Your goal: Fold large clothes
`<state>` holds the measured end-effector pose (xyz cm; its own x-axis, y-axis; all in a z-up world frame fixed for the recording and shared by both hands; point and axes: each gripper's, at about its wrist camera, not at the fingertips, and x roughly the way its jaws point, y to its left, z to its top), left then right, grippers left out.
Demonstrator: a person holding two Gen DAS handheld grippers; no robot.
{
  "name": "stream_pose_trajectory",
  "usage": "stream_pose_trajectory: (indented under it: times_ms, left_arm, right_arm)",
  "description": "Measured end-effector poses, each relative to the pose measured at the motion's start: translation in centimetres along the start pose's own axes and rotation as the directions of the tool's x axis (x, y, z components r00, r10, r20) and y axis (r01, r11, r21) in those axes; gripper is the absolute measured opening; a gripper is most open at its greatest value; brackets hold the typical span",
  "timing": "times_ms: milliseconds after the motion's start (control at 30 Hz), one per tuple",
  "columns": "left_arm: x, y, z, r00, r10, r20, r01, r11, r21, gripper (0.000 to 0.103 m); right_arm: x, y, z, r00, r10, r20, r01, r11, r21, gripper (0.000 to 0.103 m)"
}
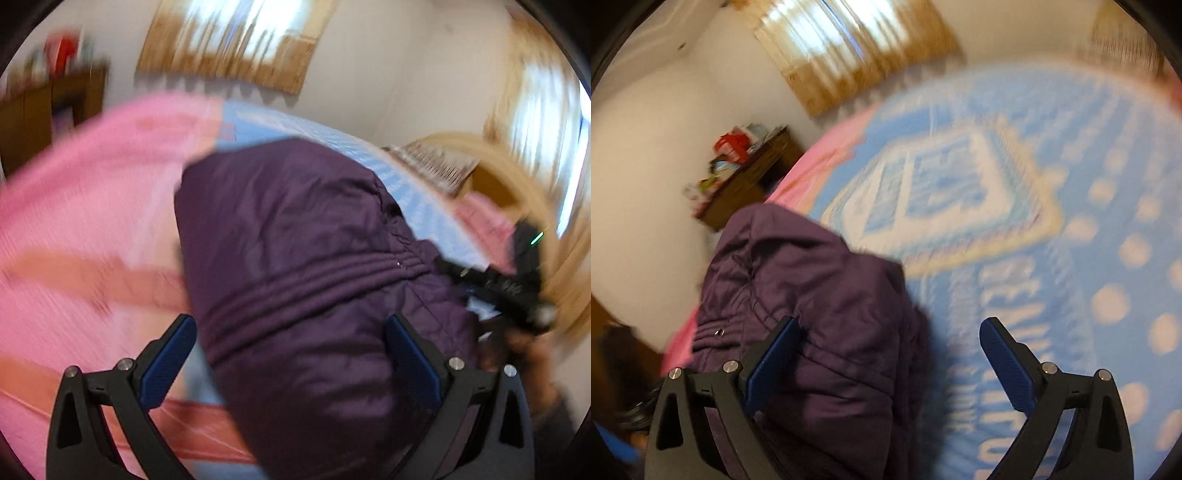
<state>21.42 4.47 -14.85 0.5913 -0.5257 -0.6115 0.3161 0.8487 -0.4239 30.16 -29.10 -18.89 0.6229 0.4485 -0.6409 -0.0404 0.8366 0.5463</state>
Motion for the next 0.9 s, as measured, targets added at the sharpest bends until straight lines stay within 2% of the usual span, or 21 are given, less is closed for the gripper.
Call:
stream_pose_trajectory:
  times_ms: [67, 133, 267, 333, 433, 533, 667, 800, 900]
  left_arm:
    - [0.5, 1.2, -0.3, 0.998, -0.060, 0.002, 0.060, 0.996, -0.060, 0.103]
    - [0.8, 1.6, -0.3, 0.997, -0.078, 0.018, 0.079, 0.994, -0.076, 0.103]
    - [1.6, 1.5, 0.1, 0.997, -0.070, 0.033, 0.072, 0.996, -0.052, 0.103]
    - [1.7, 1.0, 0.1, 0.998, -0.060, 0.032, 0.061, 0.997, -0.037, 0.103]
    - [1.0, 0.1, 0.4, 0.999, -0.031, 0.040, 0.031, 1.000, 0.000, 0.097]
    - [-0.6, -1.1, 0.5, 0.998, 0.009, 0.060, -0.012, 0.999, 0.052, 0.090]
    - [-4.0, -1.8, 1.3, 0.990, 0.068, 0.120, -0.080, 0.993, 0.092, 0.088]
    - [-7.5, -1.3, 1.8, 0.979, 0.121, 0.164, -0.140, 0.984, 0.106, 0.088]
    - [-10.2, -0.1, 1.8, 0.963, 0.178, 0.202, -0.201, 0.974, 0.101, 0.088]
  right_arm:
    - [1.3, -0.6, 0.0, 0.993, 0.103, -0.051, -0.102, 0.994, 0.027, 0.098]
    - [3.6, -1.8, -0.2, 0.968, 0.223, -0.119, -0.210, 0.971, 0.114, 0.098]
    - [4.8, -1.4, -0.2, 0.957, 0.261, -0.128, -0.251, 0.964, 0.092, 0.098]
    - [4.9, -1.2, -0.2, 0.942, 0.307, -0.133, -0.296, 0.950, 0.097, 0.085]
    - [4.7, -0.9, -0.8, 0.918, 0.379, -0.115, -0.365, 0.922, 0.126, 0.066]
    - [4.4, 0.3, -1.3, 0.901, 0.423, -0.098, -0.409, 0.903, 0.133, 0.059]
    - [5.3, 4.1, -2.2, 0.877, 0.465, -0.122, -0.453, 0.884, 0.115, 0.056]
    - [7.5, 8.7, -3.1, 0.829, 0.535, -0.161, -0.524, 0.845, 0.107, 0.054]
    - [9.5, 12.8, -3.9, 0.797, 0.566, -0.212, -0.561, 0.823, 0.088, 0.054]
